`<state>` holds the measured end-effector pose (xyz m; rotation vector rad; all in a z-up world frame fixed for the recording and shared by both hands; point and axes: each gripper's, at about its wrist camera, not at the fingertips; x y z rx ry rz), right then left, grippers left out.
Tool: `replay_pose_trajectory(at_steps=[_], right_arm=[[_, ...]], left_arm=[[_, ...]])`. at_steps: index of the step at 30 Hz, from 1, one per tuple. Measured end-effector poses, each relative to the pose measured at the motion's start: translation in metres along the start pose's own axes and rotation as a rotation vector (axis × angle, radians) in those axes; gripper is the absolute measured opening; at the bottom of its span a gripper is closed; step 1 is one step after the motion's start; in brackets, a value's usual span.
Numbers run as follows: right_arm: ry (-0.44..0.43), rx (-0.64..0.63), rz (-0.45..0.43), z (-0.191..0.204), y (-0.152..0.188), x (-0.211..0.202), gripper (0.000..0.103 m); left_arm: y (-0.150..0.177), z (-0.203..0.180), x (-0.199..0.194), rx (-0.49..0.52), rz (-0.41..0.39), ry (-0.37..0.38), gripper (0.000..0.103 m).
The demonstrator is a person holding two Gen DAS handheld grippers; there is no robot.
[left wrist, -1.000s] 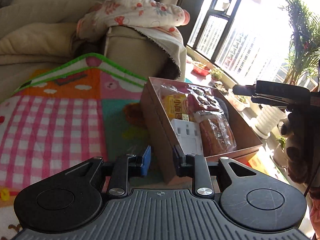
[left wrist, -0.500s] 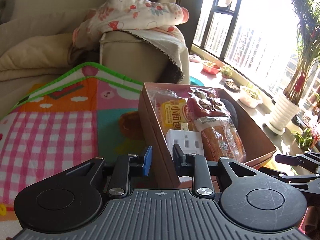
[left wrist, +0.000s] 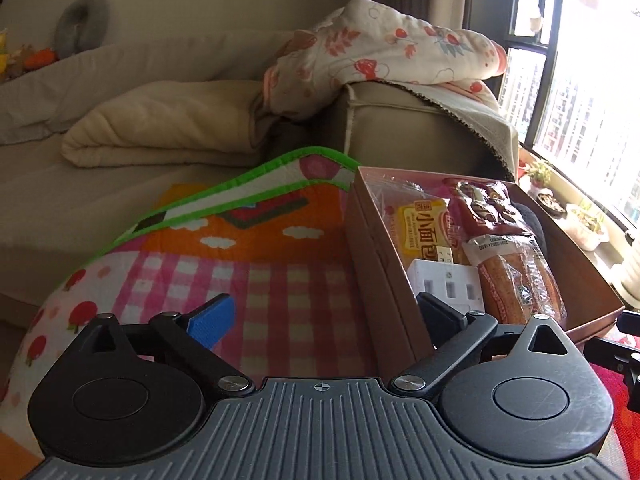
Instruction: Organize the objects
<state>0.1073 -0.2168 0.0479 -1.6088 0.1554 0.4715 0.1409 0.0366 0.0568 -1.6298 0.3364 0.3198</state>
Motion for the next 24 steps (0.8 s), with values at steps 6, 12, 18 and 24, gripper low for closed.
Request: replay_pose_trajectory(at_steps=[6,12,18,24], right_arm=[[0.013,-0.015,-0.034,0.019,0.002,-0.023,0.096],[0.063,-0.036,0.055,0.036,0.038,-0.06,0.103],[0.121,-0.015,0.113,0.042,0.079,-0.069,0.103],[0.074,0.076,0.082,0.024,0.09,-0.07,0.103]], left_arm=[[-0.007,0.005,-0.017,0.016,-0.081,0.01,0.099],[0.021,-0.019,-0.1,0.057,-0.116,0.118,0.099],[0.085,-0.035,-0.131,0.048,-0.004,0.094,0.099],[0.101,-0.051,-0.124,0.113,0.029,0.008,0.099]])
Point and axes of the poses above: each gripper's, at about its wrist camera, not at the fingertips, and x roughly the way its jaws point, z to its left, y to its underside, and after that the axes turned 13 degrees about -z, right-handed
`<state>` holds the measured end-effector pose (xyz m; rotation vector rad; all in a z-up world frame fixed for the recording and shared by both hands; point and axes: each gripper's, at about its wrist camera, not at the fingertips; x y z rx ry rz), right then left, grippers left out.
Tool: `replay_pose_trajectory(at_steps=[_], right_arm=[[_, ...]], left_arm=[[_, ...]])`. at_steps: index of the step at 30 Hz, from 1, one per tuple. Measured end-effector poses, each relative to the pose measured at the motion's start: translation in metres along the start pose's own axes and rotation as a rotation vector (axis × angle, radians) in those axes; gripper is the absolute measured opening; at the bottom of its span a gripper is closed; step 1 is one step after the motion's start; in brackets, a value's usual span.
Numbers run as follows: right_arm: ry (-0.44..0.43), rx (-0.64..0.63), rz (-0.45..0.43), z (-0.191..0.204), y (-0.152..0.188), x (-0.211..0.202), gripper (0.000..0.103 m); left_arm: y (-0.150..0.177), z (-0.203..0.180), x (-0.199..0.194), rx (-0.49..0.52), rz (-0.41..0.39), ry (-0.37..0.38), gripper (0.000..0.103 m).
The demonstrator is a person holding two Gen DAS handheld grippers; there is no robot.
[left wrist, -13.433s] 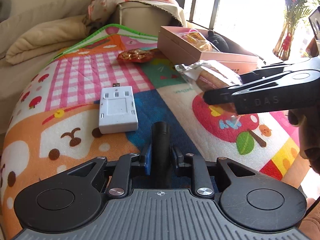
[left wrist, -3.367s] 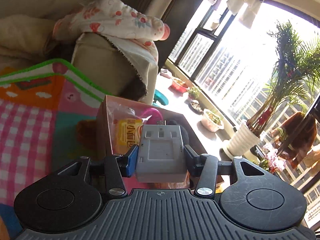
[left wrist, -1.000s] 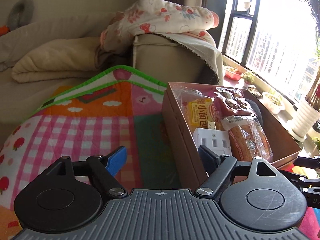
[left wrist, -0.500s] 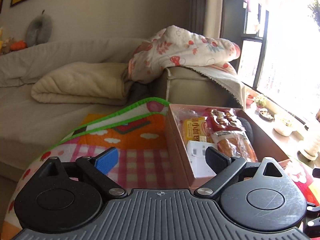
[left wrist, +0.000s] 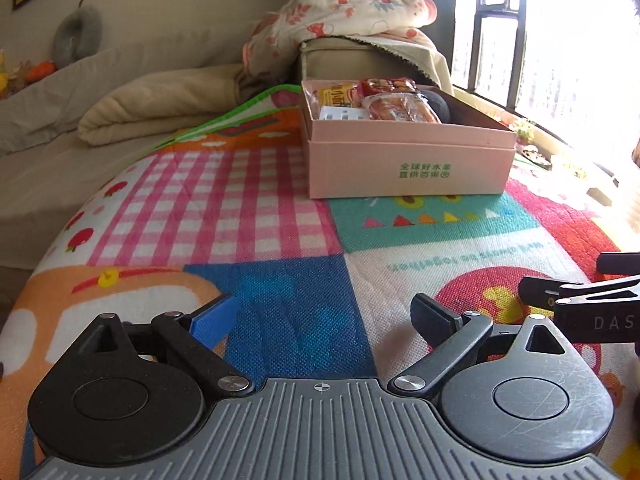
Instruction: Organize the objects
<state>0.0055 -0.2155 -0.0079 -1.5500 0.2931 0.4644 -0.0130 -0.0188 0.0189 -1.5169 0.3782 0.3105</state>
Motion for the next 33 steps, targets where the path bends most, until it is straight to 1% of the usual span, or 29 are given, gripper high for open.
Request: replay_pose_trajectory(at_steps=[2,7,15,33], right_arm=[[0.01,-0.009,-0.007,0.004,-0.001,0.0,0.103],[0.029,-0.068,-0.045,0.014,0.0,0.001,0.103],[0.008,0.008,-0.047,0.004,0.002,0.002,0.103],[0.013,0.0,-0.047,0.005,0.003,0.001,0.103]], left_arm=[[0.001,-0.004,0.0,0.013,0.0,-0.009,0.099],[0.002,-0.004,0.0,0.002,0.003,-0.016,0.099],[0.002,-0.006,0.001,-0.012,0.003,-0.04,0.1],[0.002,-0.006,0.002,-0.024,0.002,-0.041,0.1]])
Point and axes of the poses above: each gripper's, at about its wrist camera, not at the fingertips, and x roughly the way its jaws point, z to its left, y to its underside, and after that the axes turned 13 degrees about -z, right-handed
